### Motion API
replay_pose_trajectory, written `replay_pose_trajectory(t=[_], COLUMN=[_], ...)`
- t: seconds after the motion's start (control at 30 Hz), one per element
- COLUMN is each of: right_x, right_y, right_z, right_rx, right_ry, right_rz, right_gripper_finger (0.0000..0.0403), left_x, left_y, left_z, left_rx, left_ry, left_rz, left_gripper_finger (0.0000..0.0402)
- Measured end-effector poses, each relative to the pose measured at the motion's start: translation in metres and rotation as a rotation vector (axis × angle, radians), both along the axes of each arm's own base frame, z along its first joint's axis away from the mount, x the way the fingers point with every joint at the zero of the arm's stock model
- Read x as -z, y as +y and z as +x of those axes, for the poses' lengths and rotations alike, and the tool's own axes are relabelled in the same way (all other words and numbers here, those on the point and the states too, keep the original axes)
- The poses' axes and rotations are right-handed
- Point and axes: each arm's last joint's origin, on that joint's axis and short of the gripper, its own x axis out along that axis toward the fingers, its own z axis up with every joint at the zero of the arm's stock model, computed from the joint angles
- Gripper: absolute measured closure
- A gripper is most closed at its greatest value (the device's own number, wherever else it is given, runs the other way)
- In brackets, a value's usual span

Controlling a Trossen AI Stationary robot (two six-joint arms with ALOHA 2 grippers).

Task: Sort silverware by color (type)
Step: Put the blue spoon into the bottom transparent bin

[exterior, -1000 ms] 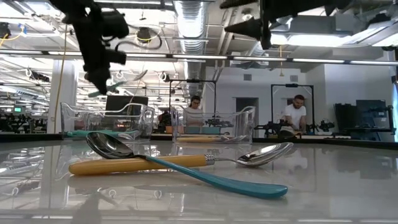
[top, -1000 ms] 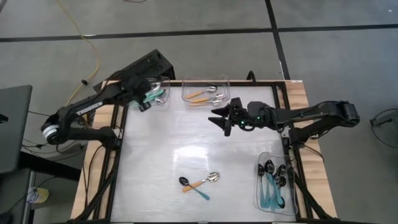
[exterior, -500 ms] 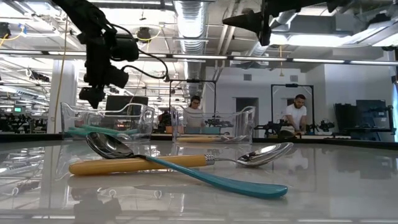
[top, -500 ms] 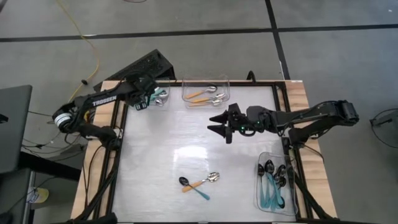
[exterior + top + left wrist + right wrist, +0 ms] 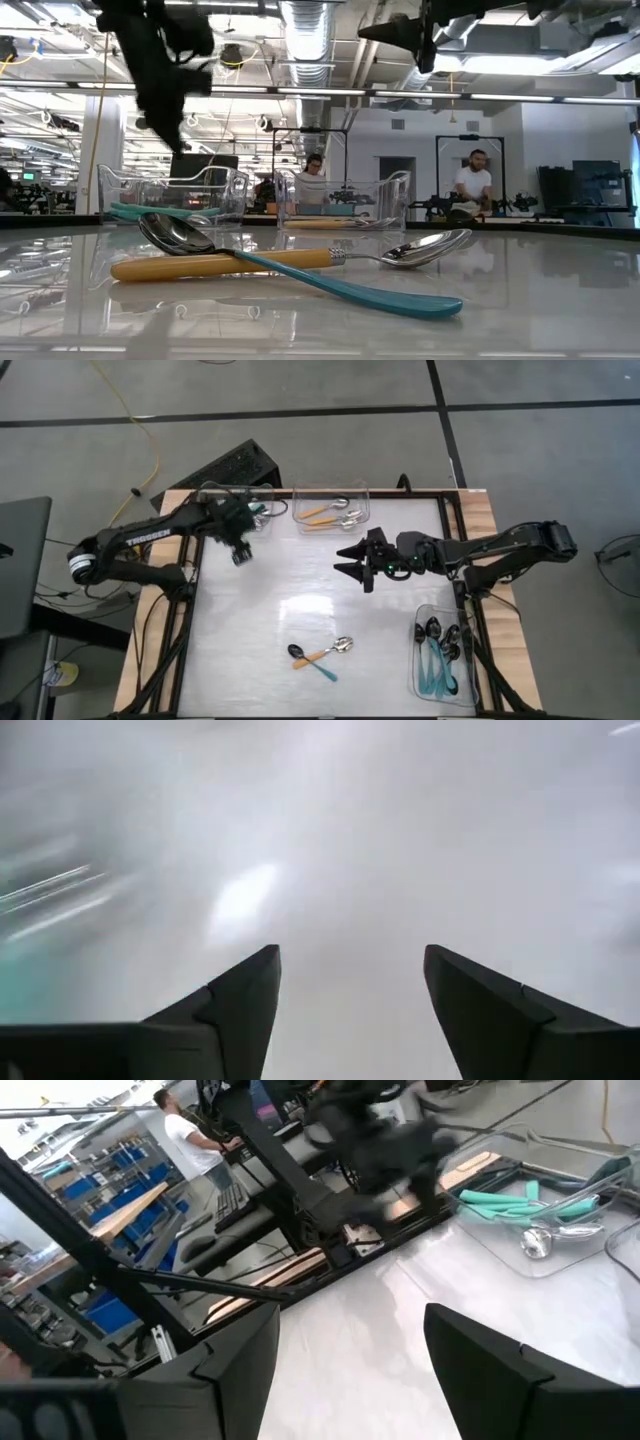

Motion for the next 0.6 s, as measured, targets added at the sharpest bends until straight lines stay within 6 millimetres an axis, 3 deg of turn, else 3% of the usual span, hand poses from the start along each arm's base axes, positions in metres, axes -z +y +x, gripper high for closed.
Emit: replay_pose_trajectory(t=[0.1, 0.2, 0.4, 0.6], right_x=[0.000, 0.000, 0.006, 0.019], right_y=[0.000, 0.000, 0.002, 0.007], right_z=[0.000, 0.000, -0.001, -0.005], right_rx=[0.002, -0.001, -0.011, -0.111], right_ry=[0.001, 0.005, 0.066, 0.206], right_rz=[-0.009, -0.036, -0.040, -0.030], right_gripper_finger=[0.0129, 0.0129, 0.0129, 0.0129], left_x=[-0.005, -0.011, -0.009, 0.020], left_y=[-0.030, -0.067, -0.155, -0.214], left_z=[0.023, 0.045, 0.070, 0.088], left_rx=[0.192, 0.424, 0.785, 0.827], left_ry=[-0.276, -0.427, -0.524, -0.445], left_rz=[-0.303, -0.404, -0.224, 0.011], left_gripper_finger=[0.0184, 0.0202, 0.0222, 0.0209])
